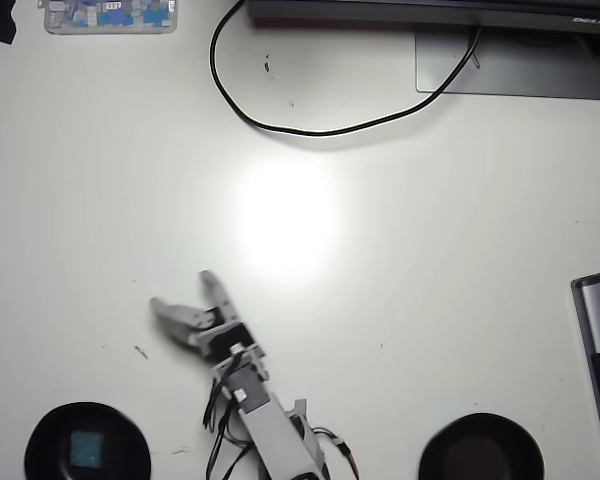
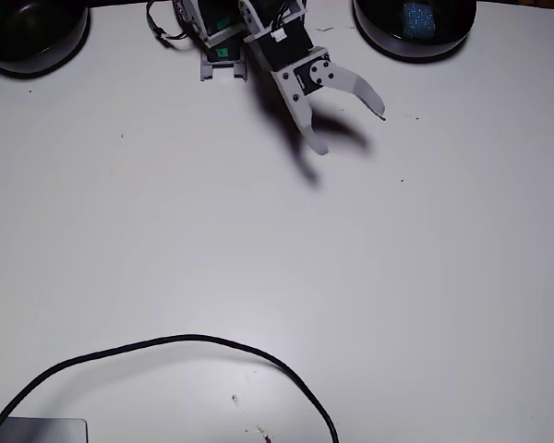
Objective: Grab the Blue cube
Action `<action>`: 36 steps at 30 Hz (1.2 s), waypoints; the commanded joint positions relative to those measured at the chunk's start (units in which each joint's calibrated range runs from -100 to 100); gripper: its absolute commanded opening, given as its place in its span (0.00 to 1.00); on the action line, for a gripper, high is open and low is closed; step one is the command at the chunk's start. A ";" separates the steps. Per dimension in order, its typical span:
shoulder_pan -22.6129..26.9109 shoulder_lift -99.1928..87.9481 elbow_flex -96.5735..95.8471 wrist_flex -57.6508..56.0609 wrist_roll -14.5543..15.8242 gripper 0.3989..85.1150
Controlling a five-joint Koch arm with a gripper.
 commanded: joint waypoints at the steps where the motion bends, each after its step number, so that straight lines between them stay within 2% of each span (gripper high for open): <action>1: -1.61 -0.85 -0.24 4.47 0.78 0.54; 7: -7.77 4.32 -2.99 10.08 3.66 0.54; 14: -14.55 22.38 -2.35 20.26 9.87 0.54; 16: -15.63 28.70 -2.25 21.14 14.41 0.54; 17: -16.21 34.38 -2.16 24.82 19.73 0.51; 19: -16.46 40.96 -2.16 30.11 23.98 0.50; 23: -16.46 52.19 -0.61 35.56 29.40 0.50; 25: -16.41 56.19 0.03 35.88 29.84 0.50; 27: -16.36 59.67 0.86 35.88 31.75 0.50; 29: -16.31 60.96 1.40 35.72 31.70 0.49; 32: -16.31 61.09 4.60 31.23 32.33 0.45; 33: -16.41 61.61 6.71 28.19 33.75 0.45; 34: -16.51 61.48 8.17 24.42 33.85 0.46; 35: -16.75 61.48 8.81 20.90 33.85 0.54; 36: -16.95 60.96 8.72 20.02 33.85 0.54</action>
